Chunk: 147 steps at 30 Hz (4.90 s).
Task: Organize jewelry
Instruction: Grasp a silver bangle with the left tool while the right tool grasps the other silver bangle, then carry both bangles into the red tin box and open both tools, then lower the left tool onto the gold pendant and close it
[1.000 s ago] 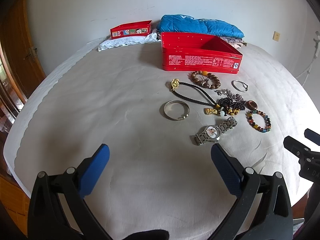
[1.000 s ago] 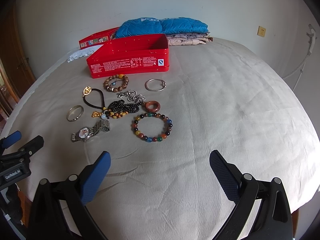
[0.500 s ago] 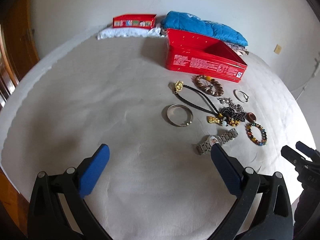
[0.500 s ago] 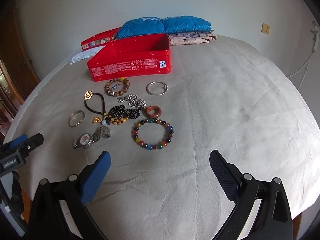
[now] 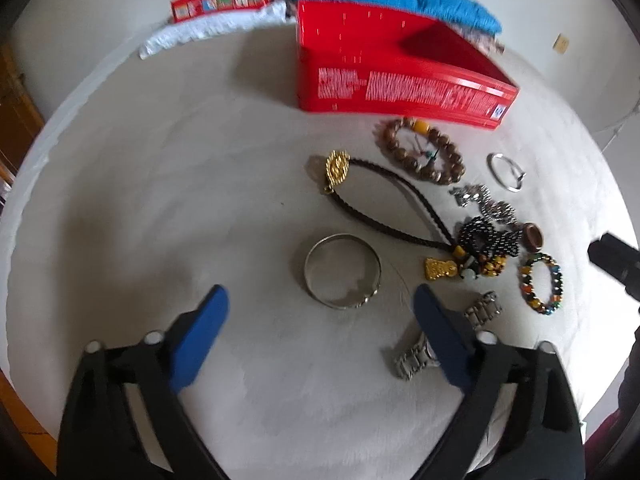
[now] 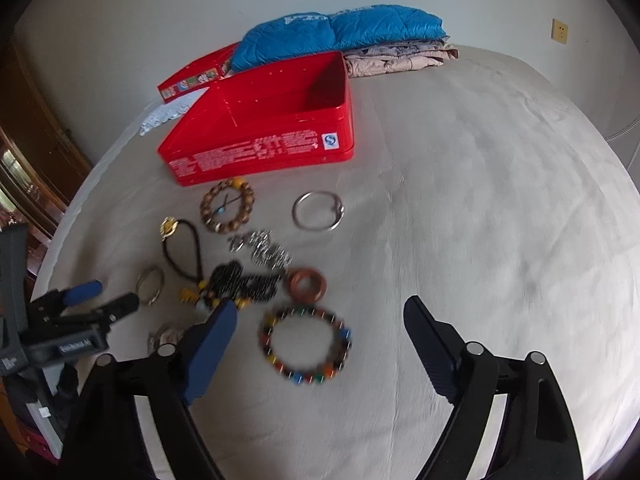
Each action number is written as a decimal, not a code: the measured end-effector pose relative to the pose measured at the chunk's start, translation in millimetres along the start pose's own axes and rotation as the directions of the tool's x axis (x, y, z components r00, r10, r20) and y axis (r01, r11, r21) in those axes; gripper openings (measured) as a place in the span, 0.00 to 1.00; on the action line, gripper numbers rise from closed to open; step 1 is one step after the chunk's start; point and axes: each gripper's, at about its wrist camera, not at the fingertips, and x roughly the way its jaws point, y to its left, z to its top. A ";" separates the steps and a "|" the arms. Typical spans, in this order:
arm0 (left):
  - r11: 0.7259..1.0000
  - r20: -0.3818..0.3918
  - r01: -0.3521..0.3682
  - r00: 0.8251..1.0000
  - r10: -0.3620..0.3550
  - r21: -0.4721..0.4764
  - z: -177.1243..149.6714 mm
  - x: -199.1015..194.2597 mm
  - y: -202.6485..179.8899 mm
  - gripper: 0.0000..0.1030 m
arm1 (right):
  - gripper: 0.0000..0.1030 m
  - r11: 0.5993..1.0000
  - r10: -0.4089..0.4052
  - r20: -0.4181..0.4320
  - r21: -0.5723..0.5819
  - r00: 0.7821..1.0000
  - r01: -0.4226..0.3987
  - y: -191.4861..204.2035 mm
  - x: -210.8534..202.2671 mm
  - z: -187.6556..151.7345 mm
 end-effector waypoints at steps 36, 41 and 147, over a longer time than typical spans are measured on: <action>0.997 0.010 0.082 0.997 -0.082 -0.003 40.9 -1.8 21.1 0.47 | 0.45 0.996 -0.083 -0.152 -0.041 0.985 0.078 9.2 103.3 68.9; 0.997 0.058 0.082 0.995 -0.082 0.005 56.8 -19.0 15.1 0.47 | 0.44 0.999 -0.039 -0.130 -0.014 0.991 0.038 3.4 89.0 70.9; 0.989 -0.080 0.124 0.990 -0.117 0.082 91.7 54.2 1.6 0.12 | 0.31 0.976 0.175 -0.159 -0.101 0.972 -0.193 65.7 95.5 85.7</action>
